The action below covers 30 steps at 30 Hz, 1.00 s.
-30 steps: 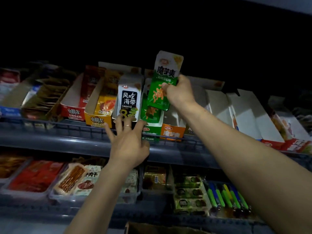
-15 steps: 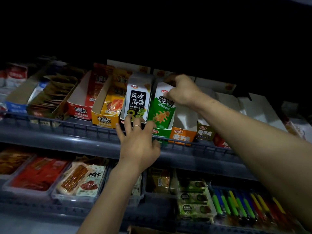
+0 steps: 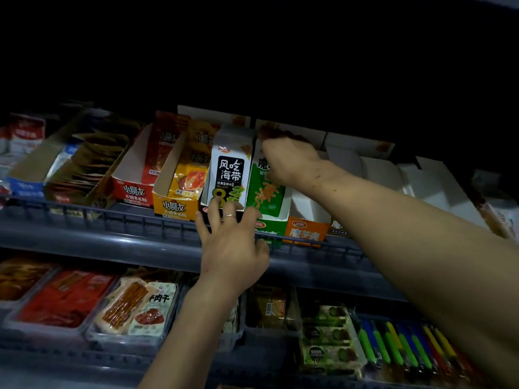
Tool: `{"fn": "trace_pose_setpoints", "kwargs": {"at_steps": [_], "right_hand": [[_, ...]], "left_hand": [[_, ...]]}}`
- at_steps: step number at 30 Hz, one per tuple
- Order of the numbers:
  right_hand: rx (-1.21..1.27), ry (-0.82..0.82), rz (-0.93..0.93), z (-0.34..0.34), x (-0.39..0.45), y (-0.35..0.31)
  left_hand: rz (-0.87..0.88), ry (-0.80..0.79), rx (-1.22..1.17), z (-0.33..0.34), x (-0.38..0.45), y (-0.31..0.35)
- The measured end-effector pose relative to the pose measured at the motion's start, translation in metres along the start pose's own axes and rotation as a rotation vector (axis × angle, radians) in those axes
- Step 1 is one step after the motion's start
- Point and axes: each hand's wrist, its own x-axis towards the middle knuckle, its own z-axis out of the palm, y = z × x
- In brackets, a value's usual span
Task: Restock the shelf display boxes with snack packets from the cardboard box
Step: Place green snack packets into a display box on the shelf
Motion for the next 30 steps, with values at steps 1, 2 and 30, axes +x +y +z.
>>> {"fn": "trace_pose_setpoints", "kwargs": {"at_steps": [1,2,30], "right_hand": [[-0.006,-0.002,0.011,0.002,0.001,-0.001],[-0.020,-0.013,0.020,0.004,0.002,-0.002],[0.684,-0.077,0.037,0.009,-0.189,0.013]], "left_hand": [[-0.003,-0.002,0.004,0.000,0.000,0.000],[-0.006,0.000,0.007,0.001,-0.001,0.001],[0.052,-0.213,-0.558,-0.027,-0.091,0.023]]}}
